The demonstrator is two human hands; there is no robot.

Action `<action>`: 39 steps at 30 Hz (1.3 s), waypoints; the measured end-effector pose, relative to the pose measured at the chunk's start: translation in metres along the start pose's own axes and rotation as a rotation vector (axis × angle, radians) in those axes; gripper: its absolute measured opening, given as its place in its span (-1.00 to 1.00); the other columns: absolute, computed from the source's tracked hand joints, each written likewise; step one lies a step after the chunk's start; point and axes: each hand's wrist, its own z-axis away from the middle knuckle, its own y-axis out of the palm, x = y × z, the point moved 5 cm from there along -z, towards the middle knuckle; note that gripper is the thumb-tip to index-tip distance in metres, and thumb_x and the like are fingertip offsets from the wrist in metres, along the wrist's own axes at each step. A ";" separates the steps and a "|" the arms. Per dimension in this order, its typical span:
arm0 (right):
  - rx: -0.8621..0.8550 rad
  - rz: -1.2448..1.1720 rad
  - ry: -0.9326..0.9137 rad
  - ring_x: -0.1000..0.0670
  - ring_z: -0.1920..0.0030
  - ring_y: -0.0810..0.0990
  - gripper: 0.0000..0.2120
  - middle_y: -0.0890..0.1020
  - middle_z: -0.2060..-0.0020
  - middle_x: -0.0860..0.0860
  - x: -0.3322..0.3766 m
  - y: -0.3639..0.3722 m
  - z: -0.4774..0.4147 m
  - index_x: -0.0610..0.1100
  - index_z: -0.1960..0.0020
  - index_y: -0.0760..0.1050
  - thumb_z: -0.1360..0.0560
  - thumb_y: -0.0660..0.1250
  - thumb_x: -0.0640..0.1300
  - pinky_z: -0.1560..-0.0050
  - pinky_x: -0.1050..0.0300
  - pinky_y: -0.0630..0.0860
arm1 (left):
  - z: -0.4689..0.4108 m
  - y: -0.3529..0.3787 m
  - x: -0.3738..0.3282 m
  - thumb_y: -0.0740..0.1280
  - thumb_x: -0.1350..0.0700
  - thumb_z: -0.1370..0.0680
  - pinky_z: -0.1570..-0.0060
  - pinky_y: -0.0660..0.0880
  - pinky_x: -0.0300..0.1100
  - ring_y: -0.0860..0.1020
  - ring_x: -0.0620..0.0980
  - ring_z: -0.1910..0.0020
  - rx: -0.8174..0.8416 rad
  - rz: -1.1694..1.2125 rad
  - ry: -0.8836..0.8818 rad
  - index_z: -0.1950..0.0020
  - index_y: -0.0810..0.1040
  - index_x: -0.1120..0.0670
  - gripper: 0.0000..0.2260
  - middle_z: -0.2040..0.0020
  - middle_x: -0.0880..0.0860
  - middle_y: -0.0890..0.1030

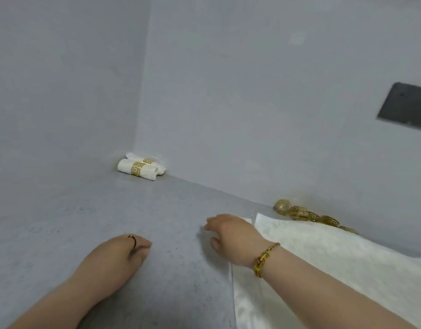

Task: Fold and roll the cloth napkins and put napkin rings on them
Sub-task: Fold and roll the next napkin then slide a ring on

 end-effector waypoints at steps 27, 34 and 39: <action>-0.123 -0.569 0.350 0.14 -0.47 0.06 -0.52 0.18 -0.46 0.12 -0.110 0.067 0.383 0.04 -0.41 0.24 -0.52 0.24 0.06 -0.41 0.26 -0.01 | 0.204 0.111 -0.283 0.17 -0.59 0.10 -0.08 0.21 -0.65 0.25 -0.64 -0.06 0.485 0.111 0.393 0.20 0.43 -0.33 -0.40 -0.02 -0.48 0.34; -0.148 -0.535 0.331 0.11 -0.46 0.10 -0.53 0.21 -0.45 0.10 -0.110 0.068 0.382 0.03 -0.40 0.26 -0.52 0.23 0.06 -0.40 0.25 0.02 | 0.225 0.133 -0.311 0.26 -0.52 -0.03 -0.05 0.14 -0.69 0.24 -0.61 -0.13 0.573 0.049 0.471 0.27 0.41 -0.56 -0.69 -0.02 -0.68 0.25; -0.168 -0.525 0.330 0.11 -0.46 0.09 -0.53 0.21 -0.45 0.10 -0.111 0.068 0.382 0.02 -0.41 0.26 -0.53 0.22 0.05 -0.40 0.26 0.02 | 0.224 0.135 -0.308 0.29 -0.01 -0.52 -0.05 0.29 -0.60 0.28 -0.61 -0.07 0.493 0.099 0.524 0.24 0.54 -0.38 -0.75 0.04 -0.71 0.26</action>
